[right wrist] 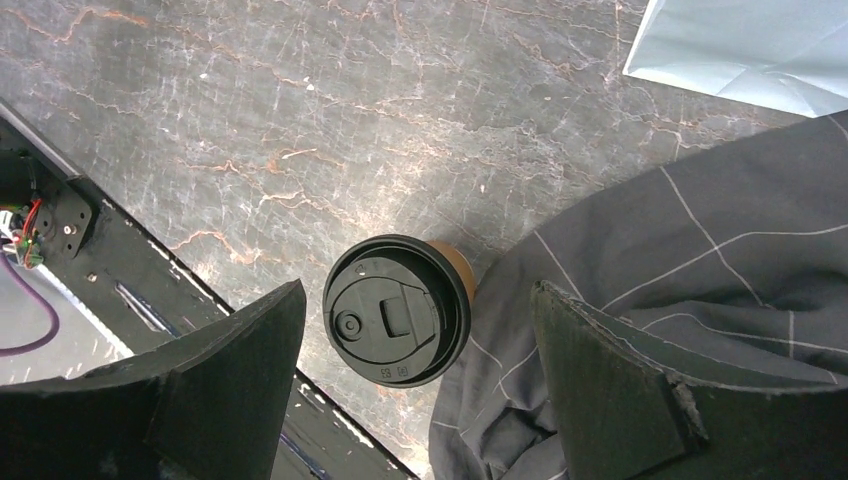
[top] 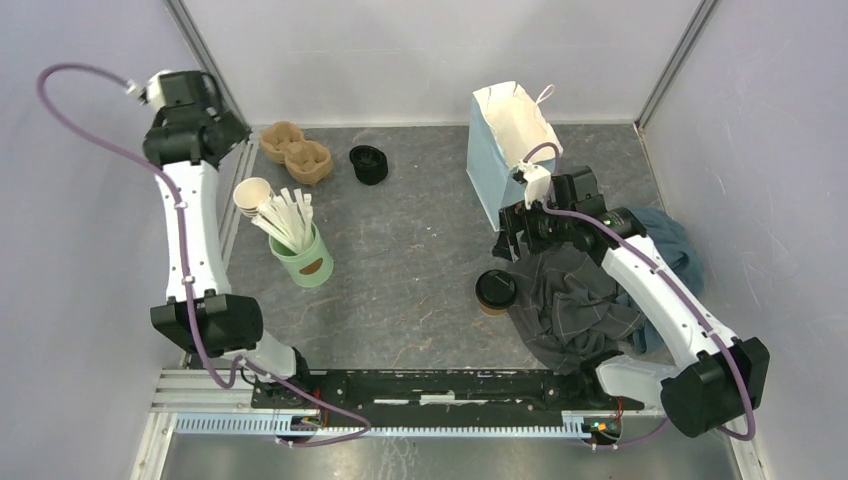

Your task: Pack the takeout coffee

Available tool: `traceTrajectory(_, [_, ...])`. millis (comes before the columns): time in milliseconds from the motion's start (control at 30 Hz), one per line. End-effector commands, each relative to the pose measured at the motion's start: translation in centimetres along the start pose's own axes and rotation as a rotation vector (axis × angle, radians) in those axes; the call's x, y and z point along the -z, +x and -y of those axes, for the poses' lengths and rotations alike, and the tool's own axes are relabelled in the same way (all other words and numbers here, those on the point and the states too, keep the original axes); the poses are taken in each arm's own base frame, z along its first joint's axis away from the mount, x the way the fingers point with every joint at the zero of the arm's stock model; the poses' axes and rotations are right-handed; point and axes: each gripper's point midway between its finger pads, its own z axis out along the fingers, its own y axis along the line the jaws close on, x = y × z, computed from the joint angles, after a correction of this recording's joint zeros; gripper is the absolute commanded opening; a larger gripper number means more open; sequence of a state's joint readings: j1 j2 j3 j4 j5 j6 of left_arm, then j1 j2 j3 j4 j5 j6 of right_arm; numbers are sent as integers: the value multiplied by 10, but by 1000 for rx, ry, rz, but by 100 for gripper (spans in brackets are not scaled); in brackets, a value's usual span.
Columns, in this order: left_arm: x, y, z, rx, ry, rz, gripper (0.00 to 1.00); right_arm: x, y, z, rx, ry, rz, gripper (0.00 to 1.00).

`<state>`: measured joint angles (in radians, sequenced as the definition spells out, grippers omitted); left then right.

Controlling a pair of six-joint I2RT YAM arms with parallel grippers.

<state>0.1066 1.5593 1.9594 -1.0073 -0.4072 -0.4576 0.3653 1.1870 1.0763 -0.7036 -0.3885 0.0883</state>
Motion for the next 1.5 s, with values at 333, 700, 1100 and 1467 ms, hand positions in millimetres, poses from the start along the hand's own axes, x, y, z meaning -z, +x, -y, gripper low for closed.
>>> traceTrajectory(333, [-97, 111, -80, 197, -190, -500, 62, -9, -11, -6, 75, -38, 26, 88])
traceTrajectory(700, [-127, 129, -81, 190, -213, -535, 37, -8, -15, 1, 111, 4, 26, 89])
traceTrajectory(1100, [-144, 143, -85, 171, -235, -558, 24, -9, -17, 2, 111, 14, 21, 89])
traceTrajectory(1467, [-145, 154, -91, 150, -249, -565, 17, -9, -17, 1, 111, 7, 18, 89])
